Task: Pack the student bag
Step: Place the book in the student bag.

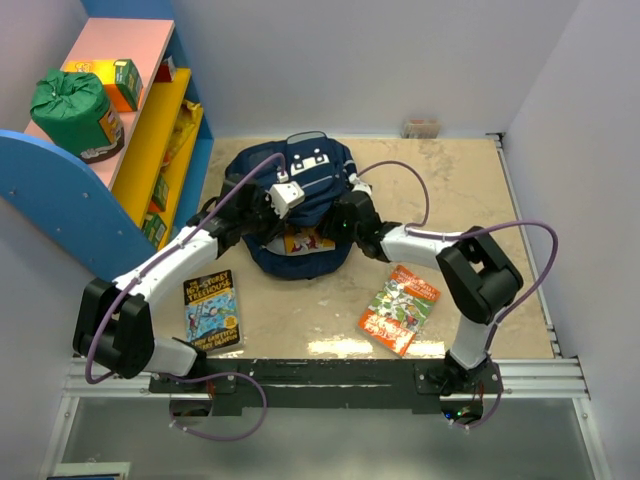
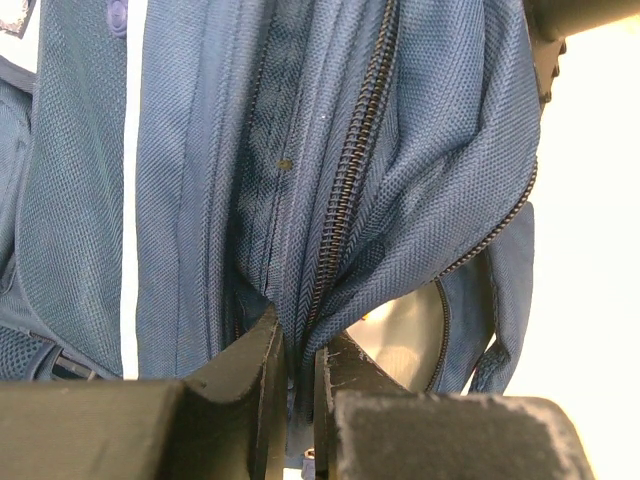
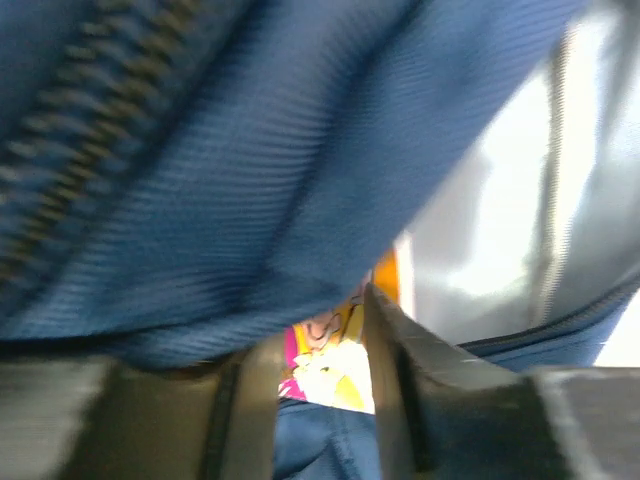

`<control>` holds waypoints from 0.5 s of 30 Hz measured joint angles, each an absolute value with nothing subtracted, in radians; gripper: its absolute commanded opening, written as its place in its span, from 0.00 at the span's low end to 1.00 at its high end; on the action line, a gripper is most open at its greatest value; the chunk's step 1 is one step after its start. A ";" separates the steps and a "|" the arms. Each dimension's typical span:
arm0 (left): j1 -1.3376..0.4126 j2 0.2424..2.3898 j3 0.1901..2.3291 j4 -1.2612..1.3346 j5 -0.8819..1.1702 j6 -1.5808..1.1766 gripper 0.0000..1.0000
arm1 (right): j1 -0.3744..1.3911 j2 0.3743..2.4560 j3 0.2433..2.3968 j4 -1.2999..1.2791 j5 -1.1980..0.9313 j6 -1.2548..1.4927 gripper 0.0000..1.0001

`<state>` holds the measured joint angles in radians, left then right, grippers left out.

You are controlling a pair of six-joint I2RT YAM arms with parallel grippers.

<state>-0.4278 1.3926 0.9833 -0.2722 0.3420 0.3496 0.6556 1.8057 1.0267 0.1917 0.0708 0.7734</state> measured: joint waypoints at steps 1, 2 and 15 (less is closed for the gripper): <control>-0.428 1.393 0.983 -0.273 0.342 0.350 0.00 | 0.656 1.806 1.028 0.186 0.079 0.768 0.51; -0.428 1.393 0.983 -0.273 0.342 0.350 0.00 | 0.656 1.802 1.031 0.178 0.099 0.757 0.51; -0.428 1.392 0.983 -0.273 0.344 0.349 0.00 | 0.654 1.689 0.986 0.149 0.188 0.674 0.40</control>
